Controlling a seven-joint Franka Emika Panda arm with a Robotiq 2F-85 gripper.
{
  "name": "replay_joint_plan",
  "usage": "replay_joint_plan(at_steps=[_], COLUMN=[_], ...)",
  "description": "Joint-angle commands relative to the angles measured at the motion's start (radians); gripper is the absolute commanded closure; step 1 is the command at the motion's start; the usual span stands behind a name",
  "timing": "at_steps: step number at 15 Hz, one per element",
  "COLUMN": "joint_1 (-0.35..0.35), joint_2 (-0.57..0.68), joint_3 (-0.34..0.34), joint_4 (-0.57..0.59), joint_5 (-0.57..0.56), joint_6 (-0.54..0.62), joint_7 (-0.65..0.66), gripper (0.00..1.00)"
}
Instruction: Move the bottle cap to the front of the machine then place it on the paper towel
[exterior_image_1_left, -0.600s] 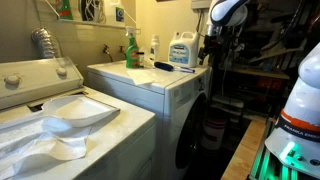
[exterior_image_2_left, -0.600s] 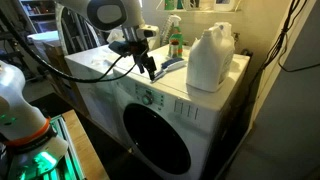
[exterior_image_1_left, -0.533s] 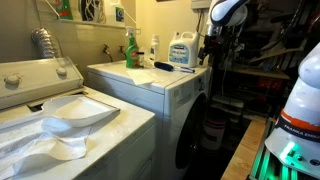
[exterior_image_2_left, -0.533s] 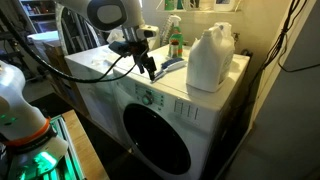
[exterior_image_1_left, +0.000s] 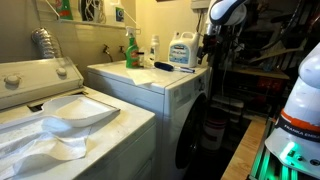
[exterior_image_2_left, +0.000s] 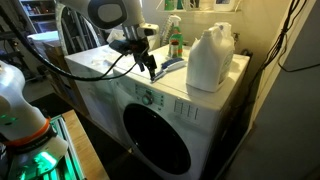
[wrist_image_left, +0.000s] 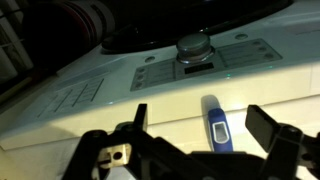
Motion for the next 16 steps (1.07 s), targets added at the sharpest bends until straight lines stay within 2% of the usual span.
replay_joint_plan(at_steps=[1,3,7,12,13,16], joint_1=[0.073,0.106,0.147,0.111,0.117,0.102], joint_2=[0.097,0.160,0.298,0.445,0.376,0.436], joint_3=[0.005,0.021,0.043,0.084,0.094,0.102], joint_4=[0.135,0.227,0.430,0.626,0.538,0.606], joint_5=[0.103,0.129,0.202,0.358,0.293,0.326], joint_6=[-0.035,-0.020,-0.042,-0.046,-0.009,-0.012], joint_7=[-0.101,-0.162,-0.376,-0.689,-0.581,-0.648], gripper=[0.00,0.00,0.00,0.00,0.00,0.00])
